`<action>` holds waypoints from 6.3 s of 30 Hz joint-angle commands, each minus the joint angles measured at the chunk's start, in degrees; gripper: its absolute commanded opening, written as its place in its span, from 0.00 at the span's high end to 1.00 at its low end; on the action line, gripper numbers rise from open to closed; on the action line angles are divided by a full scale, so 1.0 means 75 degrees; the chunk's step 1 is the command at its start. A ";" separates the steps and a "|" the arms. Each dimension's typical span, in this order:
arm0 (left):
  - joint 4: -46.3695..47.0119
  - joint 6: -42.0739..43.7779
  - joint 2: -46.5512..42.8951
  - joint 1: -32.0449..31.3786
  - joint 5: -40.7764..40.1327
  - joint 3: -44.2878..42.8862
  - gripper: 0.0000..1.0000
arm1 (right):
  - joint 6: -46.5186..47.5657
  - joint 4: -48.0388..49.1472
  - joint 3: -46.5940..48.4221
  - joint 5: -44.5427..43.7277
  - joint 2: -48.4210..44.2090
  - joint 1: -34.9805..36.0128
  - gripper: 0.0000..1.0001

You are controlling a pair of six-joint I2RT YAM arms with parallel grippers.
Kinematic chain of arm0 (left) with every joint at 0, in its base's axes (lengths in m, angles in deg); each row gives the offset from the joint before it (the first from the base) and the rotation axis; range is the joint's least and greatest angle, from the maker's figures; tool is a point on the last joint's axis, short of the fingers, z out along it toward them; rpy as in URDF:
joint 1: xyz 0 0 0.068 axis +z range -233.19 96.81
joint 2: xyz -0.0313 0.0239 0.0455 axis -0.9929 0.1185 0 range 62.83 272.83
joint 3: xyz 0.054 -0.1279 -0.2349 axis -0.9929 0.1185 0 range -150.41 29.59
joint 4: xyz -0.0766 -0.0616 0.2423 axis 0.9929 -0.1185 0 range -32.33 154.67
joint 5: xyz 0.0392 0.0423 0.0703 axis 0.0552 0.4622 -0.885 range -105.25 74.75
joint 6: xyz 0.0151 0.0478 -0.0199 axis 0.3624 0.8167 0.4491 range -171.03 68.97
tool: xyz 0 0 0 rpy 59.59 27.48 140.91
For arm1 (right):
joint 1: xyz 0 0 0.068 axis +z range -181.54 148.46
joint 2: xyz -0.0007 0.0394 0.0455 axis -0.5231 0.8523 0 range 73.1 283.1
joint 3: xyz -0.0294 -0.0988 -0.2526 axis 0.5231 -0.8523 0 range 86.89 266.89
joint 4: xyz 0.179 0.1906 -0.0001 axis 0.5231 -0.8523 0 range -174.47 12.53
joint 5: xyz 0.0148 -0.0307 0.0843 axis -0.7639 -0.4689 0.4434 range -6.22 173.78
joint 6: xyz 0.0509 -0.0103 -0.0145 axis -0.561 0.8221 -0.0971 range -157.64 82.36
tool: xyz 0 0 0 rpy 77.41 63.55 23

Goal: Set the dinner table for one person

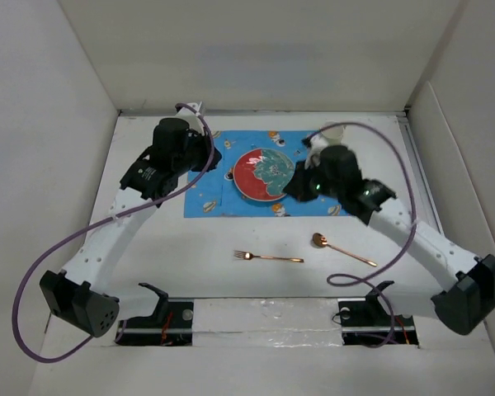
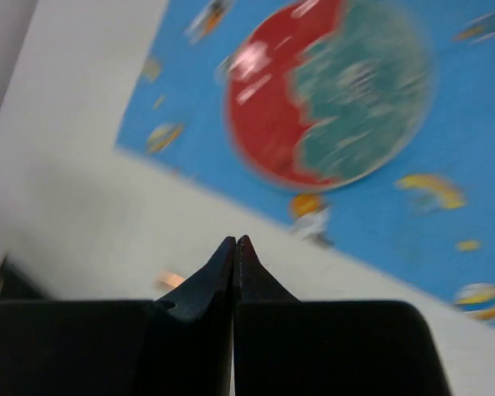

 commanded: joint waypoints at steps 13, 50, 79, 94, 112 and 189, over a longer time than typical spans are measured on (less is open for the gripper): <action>0.0099 0.0156 -0.0180 0.0331 -0.0478 -0.1293 0.67 | -0.0004 0.0157 -0.1999 -0.1794 0.1247 0.4386 0.35; -0.0498 -0.0008 -0.1398 0.0180 -0.1028 -0.0696 0.65 | -0.1595 -0.1800 0.7597 -0.2370 0.7597 0.2641 1.00; -0.0252 -0.0032 -0.0930 0.0015 -0.0618 -0.0437 0.65 | -0.2852 -0.1086 0.9746 -0.0624 0.9408 0.1750 0.53; 0.0040 0.0168 -0.1105 0.0015 0.0272 0.0710 1.00 | -0.2111 -0.3014 -0.0603 -0.1462 0.0326 -0.0079 1.00; -0.0205 0.0132 -0.1551 0.0015 0.0448 0.0629 0.87 | -0.1480 -0.6206 -0.0229 -0.2321 0.2957 -0.0056 0.31; -0.0838 -0.0044 -0.1270 0.0015 -0.0771 0.0125 0.87 | -0.4585 -0.1916 -0.1940 -0.3635 0.4142 0.4115 0.71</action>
